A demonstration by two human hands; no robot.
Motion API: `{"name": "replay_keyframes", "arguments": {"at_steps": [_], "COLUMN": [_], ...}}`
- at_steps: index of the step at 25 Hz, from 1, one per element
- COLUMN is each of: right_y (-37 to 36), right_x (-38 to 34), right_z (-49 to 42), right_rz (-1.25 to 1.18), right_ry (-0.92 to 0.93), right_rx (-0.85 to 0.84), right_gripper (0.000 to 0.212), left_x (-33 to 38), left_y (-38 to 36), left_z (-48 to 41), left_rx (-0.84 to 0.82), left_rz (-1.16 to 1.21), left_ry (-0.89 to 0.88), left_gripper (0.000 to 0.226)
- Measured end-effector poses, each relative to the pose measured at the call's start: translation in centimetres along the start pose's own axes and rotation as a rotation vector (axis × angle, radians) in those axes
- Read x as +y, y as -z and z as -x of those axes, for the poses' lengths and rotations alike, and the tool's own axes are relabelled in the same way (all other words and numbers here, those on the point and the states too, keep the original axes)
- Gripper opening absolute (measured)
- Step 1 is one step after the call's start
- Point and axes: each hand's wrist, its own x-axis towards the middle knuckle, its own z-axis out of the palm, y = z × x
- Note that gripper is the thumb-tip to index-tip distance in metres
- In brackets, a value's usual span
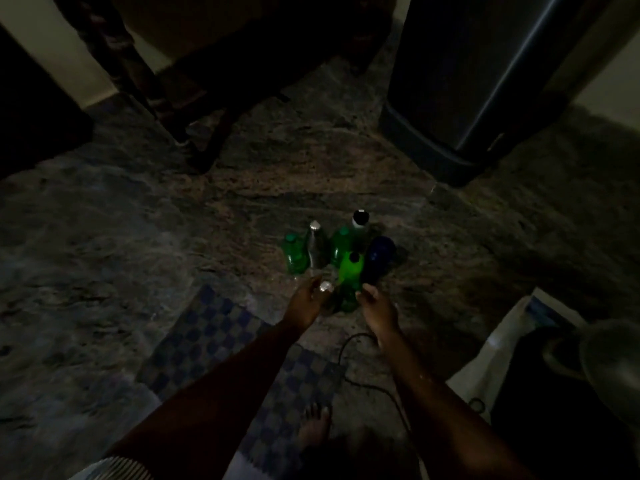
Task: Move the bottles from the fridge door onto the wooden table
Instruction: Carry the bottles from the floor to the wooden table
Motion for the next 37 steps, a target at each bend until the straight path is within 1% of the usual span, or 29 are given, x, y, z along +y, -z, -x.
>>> {"name": "replay_keyframes", "arguments": {"at_steps": [2,4,6,9,10,13,15,16,17,19,21,23,25,26,28,33,37], "right_y": [-1.5,-3.5,-5.1,-7.5,-7.8,-8.2,-8.0,-7.9,-7.6,-6.8,-5.8,-5.1,-4.7,-4.7,-5.0,-8.7,-13.6], "right_x": [3.0,5.6,6.8,8.7,9.3,10.2,10.9,9.1,8.2,7.4,3.9,0.2,-4.3,-6.4,-10.9,-21.1,-30.7], "right_z": [-5.3,-10.1,-12.9,-16.2,-16.9,-17.7,-16.5,-14.6,-13.2,-11.2,-7.7,-3.1,1.6,3.8,8.0,12.8,15.1], "right_rz": [0.044,0.093,0.166,0.229,0.263,0.315,0.337,0.331,0.339,0.369,0.399,0.43,0.398,0.367,0.321,0.26,0.167], "right_ry": [0.007,0.011,0.049,0.102,0.126,0.208,0.271,0.276,0.294,0.348,0.379,0.45,0.52,0.56,0.587,0.625,0.623], "right_rx": [0.01,0.003,0.002,-0.026,-0.017,0.022,0.02,-0.005,-0.028,-0.07,-0.129,-0.18,-0.177,-0.171,-0.192,-0.3,-0.325], "right_gripper": [0.039,0.041,0.046,0.053,0.051,0.035,0.029,0.027,0.026,0.027,0.03,0.033,0.032,0.032,0.031,0.034,0.036], "left_x": [-3.8,-7.7,-10.0,-13.3,-14.0,-15.0,-15.0,-14.0,-13.1,-12.3,-9.4,-6.2,-2.9,-1.4,2.0,8.5,13.0], "left_y": [-2.4,-4.2,-5.0,-6.0,-6.2,-5.4,-5.5,-3.8,-3.1,-2.8,0.0,2.4,5.8,7.5,11.6,22.9,32.5], "left_z": [-4.4,-8.2,-10.2,-12.9,-13.4,-13.8,-12.8,-11.5,-10.3,-8.6,-5.5,-1.8,1.6,3.3,6.4,10.0,10.0], "left_rx": [0.001,0.066,0.091,0.059,0.035,0.063,0.018,-0.003,0.005,0.049,0.062,0.072,0.114,0.129,0.164,0.153,0.19], "left_rz": [-0.019,-0.089,-0.152,-0.196,-0.196,-0.142,-0.137,-0.13,-0.126,-0.099,-0.067,-0.032,0.007,0.027,0.048,0.108,0.136], "left_ry": [0.001,-0.024,-0.062,-0.131,-0.148,-0.188,-0.204,-0.178,-0.144,-0.141,-0.111,-0.099,-0.103,-0.118,-0.159,-0.22,-0.274], "left_gripper": [0.045,0.054,0.059,0.068,0.07,0.064,0.061,0.058,0.056,0.058,0.066,0.068,0.069,0.067,0.056,0.052,0.051]}}
